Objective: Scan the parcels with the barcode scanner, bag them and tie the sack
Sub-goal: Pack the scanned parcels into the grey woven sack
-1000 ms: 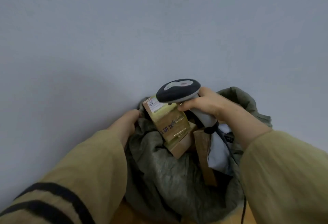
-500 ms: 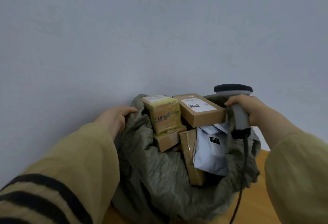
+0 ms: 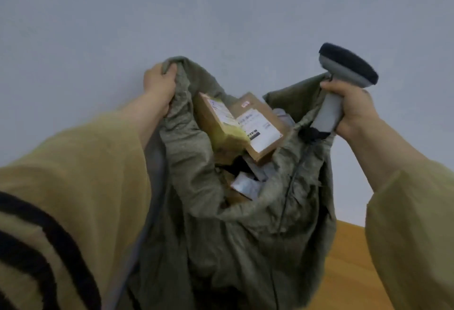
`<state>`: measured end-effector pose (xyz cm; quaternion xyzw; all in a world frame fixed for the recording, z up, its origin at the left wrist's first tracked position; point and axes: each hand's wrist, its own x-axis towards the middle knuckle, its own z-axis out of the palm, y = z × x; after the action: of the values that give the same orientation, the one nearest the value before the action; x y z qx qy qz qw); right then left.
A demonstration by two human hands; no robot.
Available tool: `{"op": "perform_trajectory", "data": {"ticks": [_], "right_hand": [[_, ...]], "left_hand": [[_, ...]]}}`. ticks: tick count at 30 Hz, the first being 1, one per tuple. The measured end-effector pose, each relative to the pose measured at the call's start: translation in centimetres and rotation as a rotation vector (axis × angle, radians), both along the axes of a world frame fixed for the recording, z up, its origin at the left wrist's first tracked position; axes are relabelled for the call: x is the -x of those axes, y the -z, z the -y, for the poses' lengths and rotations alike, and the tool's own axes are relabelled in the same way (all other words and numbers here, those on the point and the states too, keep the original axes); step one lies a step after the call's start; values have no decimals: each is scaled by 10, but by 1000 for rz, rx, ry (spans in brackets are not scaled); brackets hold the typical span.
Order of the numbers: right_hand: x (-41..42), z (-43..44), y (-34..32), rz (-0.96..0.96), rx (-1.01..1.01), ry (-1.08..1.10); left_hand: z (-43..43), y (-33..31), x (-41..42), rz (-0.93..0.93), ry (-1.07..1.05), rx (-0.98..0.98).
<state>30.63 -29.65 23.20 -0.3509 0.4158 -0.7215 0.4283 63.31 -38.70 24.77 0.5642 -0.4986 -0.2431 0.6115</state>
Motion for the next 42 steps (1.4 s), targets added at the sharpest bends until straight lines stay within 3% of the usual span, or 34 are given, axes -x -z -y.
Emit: {"op": "perform_trajectory", "data": {"ticks": [3, 7, 10, 13, 15, 18, 20, 26, 29, 32, 37, 40, 42], "right_hand": [[2, -9, -2, -57, 20, 23], [6, -18, 17, -149, -186, 77], [3, -19, -5, -110, -126, 79], [1, -20, -41, 32, 85, 7], [0, -21, -50, 55, 165, -48], [2, -23, -23, -140, -52, 37], [6, -24, -10, -158, -178, 98], [21, -37, -63, -51, 96, 62], [26, -44, -45, -181, -64, 67], [32, -53, 2, -253, -279, 59], [51, -75, 2, -177, -222, -36], [55, -88, -5, -212, -208, -111], [57, -97, 1, -204, -229, -161]], "left_hand": [[-3, -9, 5, -12, -15, 60], [-18, 27, 6, 148, 85, -392], [-18, 0, 6, 115, -17, -203], [-15, -63, 6, -32, -33, 18], [-10, -80, 1, -79, -39, 59], [-20, -48, 1, 101, 59, -219], [-29, -22, 1, 211, 109, -417], [-11, -74, -14, 102, -102, 35], [-4, -55, -8, 315, -107, -34], [-10, 3, 4, 653, -60, -313], [-49, 31, 19, 1173, -66, -428], [-96, 10, 63, 1432, -134, -215], [-146, 6, 108, 1257, 80, 56]]}}
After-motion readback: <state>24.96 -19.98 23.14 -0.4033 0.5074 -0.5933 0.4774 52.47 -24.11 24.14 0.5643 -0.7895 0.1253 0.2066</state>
